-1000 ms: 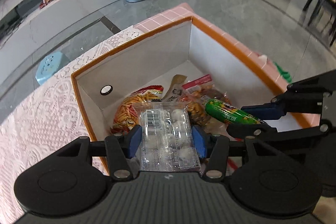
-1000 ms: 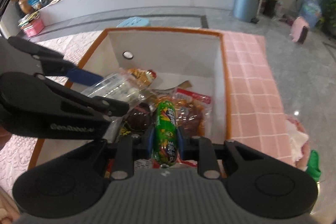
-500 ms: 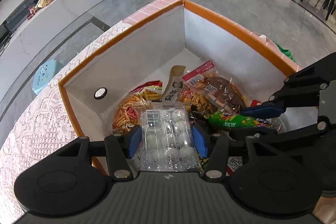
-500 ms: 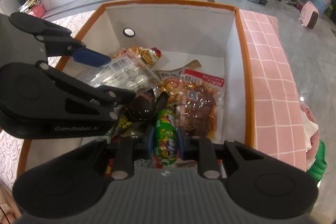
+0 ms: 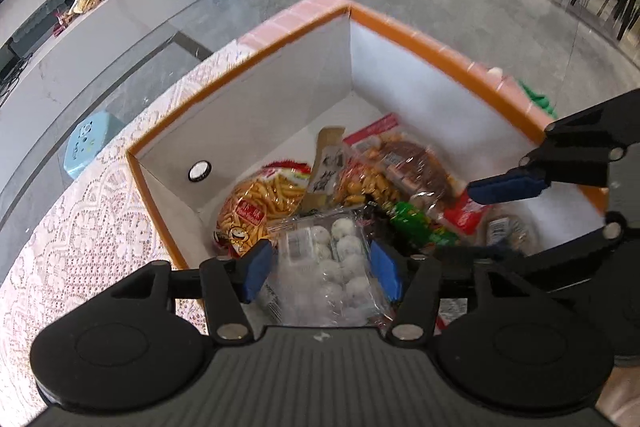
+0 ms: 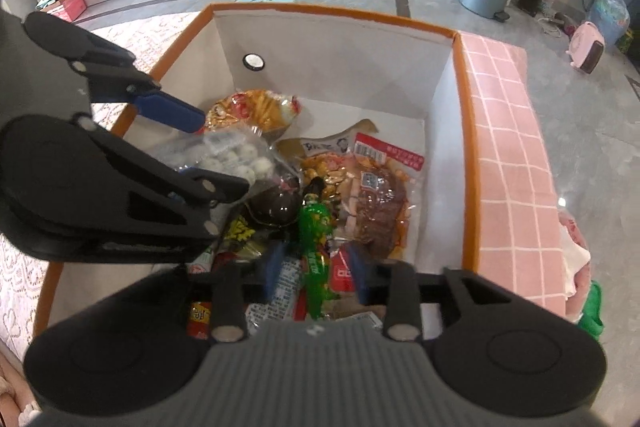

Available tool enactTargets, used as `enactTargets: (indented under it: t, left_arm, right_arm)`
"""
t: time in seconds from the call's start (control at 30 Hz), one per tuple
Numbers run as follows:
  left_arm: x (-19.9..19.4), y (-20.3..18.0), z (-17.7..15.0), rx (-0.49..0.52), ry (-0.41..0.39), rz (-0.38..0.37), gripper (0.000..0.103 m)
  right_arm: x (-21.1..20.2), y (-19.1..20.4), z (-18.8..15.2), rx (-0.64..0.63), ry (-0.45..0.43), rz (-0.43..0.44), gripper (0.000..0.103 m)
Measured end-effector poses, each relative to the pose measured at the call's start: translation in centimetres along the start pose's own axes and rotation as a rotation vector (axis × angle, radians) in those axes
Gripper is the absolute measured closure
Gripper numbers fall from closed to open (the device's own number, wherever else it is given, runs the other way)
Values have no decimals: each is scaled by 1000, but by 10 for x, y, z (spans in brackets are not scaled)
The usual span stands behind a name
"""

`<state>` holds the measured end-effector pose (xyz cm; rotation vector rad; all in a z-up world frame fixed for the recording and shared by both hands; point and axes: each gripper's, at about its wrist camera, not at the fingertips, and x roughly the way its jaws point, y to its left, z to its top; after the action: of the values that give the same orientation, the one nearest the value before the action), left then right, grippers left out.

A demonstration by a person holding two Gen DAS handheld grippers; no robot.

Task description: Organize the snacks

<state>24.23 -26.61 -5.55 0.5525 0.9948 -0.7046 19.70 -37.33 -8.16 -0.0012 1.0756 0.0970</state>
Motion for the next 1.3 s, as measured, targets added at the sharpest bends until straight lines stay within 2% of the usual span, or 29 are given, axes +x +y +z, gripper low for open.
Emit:
enactTargets:
  t: [0.1, 0.13, 0.17, 0.37, 0.63, 0.8, 0.93, 1.07, 1.23, 1.3]
  left_arm:
    - [-19, -1, -1, 10, -40, 17, 28]
    - [-26, -1, -3, 10, -53, 23, 28]
    - [-35, 0, -5, 6, -70, 25, 28]
    - [-94, 6, -21, -48, -201, 52, 28]
    - [-174, 6, -62, -163, -374, 115, 28]
    - [-211, 7, -102, -254, -483, 149, 28]
    - [-225, 2, -140, -329, -572, 225, 28]
    - [-224, 1, -173, -427, -618, 244, 28]
    - [-216, -11, -200, -432, -665, 331, 28]
    - [-211, -16, -208, -437, -669, 327, 27]
  right_arm:
    - [-9, 3, 0, 6, -6, -11, 52]
    - [-13, 4, 0, 7, -9, -18, 43]
    - [-19, 6, 0, 6, -17, -25, 39]
    - [-62, 19, -2, 1, -107, -59, 36]
    - [-140, 54, -19, 32, -335, -117, 27]
    - [-179, 87, -46, 10, -478, -179, 21]
    - [-196, 107, -77, 42, -572, -198, 20]
    - [-204, 128, -111, 74, -662, -218, 20]
    - [-200, 150, -150, 127, -742, -269, 20]
    - [-196, 155, -160, 149, -744, -266, 20]
